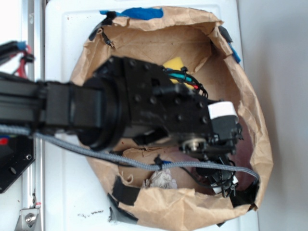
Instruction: Grab the rock.
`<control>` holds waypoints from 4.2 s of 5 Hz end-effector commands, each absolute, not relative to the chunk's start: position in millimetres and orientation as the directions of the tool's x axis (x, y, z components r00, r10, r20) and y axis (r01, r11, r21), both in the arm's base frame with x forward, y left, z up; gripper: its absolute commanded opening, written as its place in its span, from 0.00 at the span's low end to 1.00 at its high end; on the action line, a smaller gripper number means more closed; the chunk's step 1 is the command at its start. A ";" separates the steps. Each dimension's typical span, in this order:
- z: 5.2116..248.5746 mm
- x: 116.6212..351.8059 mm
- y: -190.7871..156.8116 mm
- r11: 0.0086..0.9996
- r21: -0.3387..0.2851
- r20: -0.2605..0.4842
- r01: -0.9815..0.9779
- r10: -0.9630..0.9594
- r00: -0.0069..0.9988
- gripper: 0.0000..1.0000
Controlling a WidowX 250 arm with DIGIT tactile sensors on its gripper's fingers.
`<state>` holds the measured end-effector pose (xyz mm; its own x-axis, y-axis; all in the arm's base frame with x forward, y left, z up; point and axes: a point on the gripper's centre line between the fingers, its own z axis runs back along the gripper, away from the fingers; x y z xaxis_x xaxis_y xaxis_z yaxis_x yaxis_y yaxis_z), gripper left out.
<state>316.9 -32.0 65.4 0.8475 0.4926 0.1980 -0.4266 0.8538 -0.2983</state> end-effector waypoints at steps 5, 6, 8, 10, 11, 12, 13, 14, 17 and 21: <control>33.3 332.5 -38.3 0.893 -0.230 0.212 -0.386 0.434 0.876 1.00; 34.0 317.9 -31.9 0.895 -0.215 0.201 -0.391 0.433 0.879 0.00; 43.0 301.5 -22.3 0.891 -0.229 0.224 -0.392 0.440 0.870 0.00; 52.0 298.0 -9.8 0.873 -0.249 0.236 -0.419 0.474 0.848 0.00; 55.3 295.8 -8.7 0.871 -0.254 0.245 -0.420 0.478 0.843 0.00; 66.4 291.0 -4.0 0.857 -0.225 0.260 -0.463 0.511 0.819 0.00; 83.1 284.2 4.1 0.836 -0.167 0.230 -0.523 0.549 0.804 0.00; 125.6 261.3 26.4 0.824 -0.141 0.105 -0.548 0.563 0.820 0.00; 182.4 240.4 36.7 0.850 -0.111 0.055 -0.514 0.522 0.851 0.00; 142.8 243.0 8.0 0.922 -0.064 0.190 -0.382 0.387 0.902 1.00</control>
<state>239.0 0.3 128.4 0.9076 0.3913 0.1522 -0.3892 0.9201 -0.0449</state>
